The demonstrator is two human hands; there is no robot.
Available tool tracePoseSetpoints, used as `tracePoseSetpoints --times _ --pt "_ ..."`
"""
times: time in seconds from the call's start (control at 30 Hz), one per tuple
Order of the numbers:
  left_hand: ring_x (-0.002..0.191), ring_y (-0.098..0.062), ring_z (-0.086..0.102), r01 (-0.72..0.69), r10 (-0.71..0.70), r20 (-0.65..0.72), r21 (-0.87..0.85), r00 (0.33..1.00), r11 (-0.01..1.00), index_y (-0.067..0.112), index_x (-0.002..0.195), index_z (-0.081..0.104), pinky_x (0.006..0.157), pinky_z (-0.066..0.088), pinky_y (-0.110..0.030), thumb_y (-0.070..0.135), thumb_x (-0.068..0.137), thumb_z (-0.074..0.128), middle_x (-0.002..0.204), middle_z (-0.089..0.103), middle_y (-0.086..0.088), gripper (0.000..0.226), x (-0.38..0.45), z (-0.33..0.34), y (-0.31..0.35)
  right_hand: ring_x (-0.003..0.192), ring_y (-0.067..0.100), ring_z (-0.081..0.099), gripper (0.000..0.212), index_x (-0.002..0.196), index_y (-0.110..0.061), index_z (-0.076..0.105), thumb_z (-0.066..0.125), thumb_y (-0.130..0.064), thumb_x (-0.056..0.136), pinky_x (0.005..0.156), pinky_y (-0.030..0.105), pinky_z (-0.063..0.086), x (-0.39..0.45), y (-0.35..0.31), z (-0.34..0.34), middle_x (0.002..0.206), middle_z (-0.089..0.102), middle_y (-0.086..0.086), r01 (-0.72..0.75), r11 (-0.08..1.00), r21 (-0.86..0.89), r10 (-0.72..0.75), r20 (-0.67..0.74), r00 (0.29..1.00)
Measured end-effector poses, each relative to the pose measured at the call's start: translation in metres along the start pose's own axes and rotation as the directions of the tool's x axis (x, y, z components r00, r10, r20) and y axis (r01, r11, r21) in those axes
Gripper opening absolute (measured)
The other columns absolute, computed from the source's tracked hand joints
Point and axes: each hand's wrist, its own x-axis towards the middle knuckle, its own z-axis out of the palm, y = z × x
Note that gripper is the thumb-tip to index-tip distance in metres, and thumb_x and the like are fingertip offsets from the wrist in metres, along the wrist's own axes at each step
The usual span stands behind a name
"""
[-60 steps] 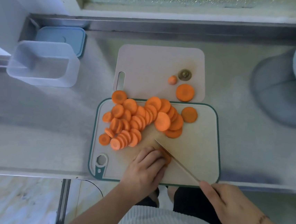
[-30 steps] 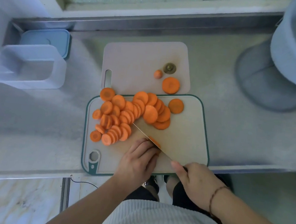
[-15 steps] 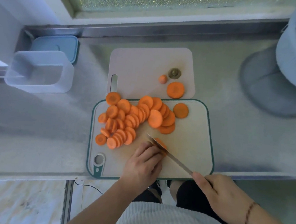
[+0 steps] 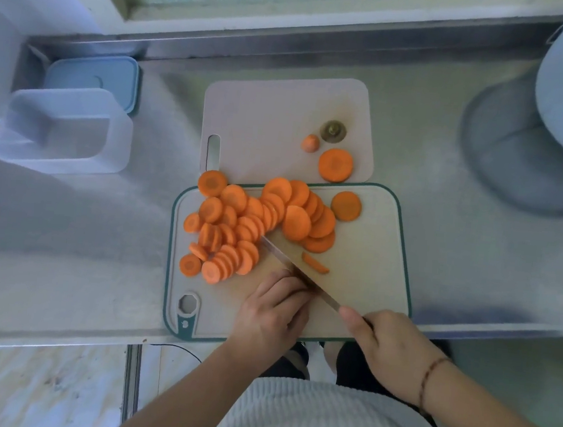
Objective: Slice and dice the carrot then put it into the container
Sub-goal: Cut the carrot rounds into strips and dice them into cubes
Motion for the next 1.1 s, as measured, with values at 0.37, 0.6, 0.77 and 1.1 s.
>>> tracePoseSetpoints --times 0.37,0.6,0.77,1.1 --pt "0.098 -0.028 0.067 -0.009 0.01 -0.018 0.038 1.0 0.999 0.002 0.09 0.077 0.092 0.054 -0.037 0.006 0.094 0.067 0.098 0.072 -0.008 0.012 -0.008 -0.003 -0.004 0.048 0.01 0.035 0.064 0.051 -0.018 0.031 0.02 -0.075 0.077 0.052 0.022 0.033 -0.031 0.019 -0.003 0.046 0.035 -0.002 -0.016 1.0 0.019 0.016 0.015 1.0" --pt "0.105 -0.026 0.066 0.002 -0.001 -0.032 0.028 1.0 1.0 0.003 0.093 0.078 0.09 0.056 -0.035 0.005 0.093 0.066 0.101 0.073 -0.006 0.012 -0.008 -0.001 -0.003 0.054 0.015 0.05 0.08 0.058 -0.021 0.046 0.001 -0.085 0.073 0.065 0.039 0.05 -0.014 0.007 0.017 0.055 0.051 -0.003 -0.027 0.996 -0.089 0.025 -0.031 0.999" --pt "0.103 -0.027 0.065 0.023 -0.023 0.017 0.006 1.0 1.0 0.004 0.093 0.077 0.089 0.055 -0.034 0.005 0.093 0.066 0.099 0.071 -0.006 0.011 -0.005 -0.003 -0.002 0.046 0.009 0.044 0.067 0.051 -0.019 0.041 0.02 -0.077 0.078 0.055 0.027 0.042 0.005 -0.011 0.012 0.047 0.045 -0.004 0.048 0.998 0.029 -0.048 -0.014 0.999" --pt "0.1 -0.033 0.063 -0.021 0.0 0.085 0.242 0.996 0.97 0.007 0.107 0.073 0.088 0.048 -0.042 0.015 0.09 0.063 0.11 0.069 -0.008 0.021 0.022 -0.037 -0.02 0.049 0.009 0.022 0.072 0.055 -0.017 0.026 0.021 -0.087 0.072 0.048 0.019 0.021 -0.047 0.032 -0.017 0.05 0.023 -0.007 -0.006 0.987 0.161 0.008 -0.013 1.0"
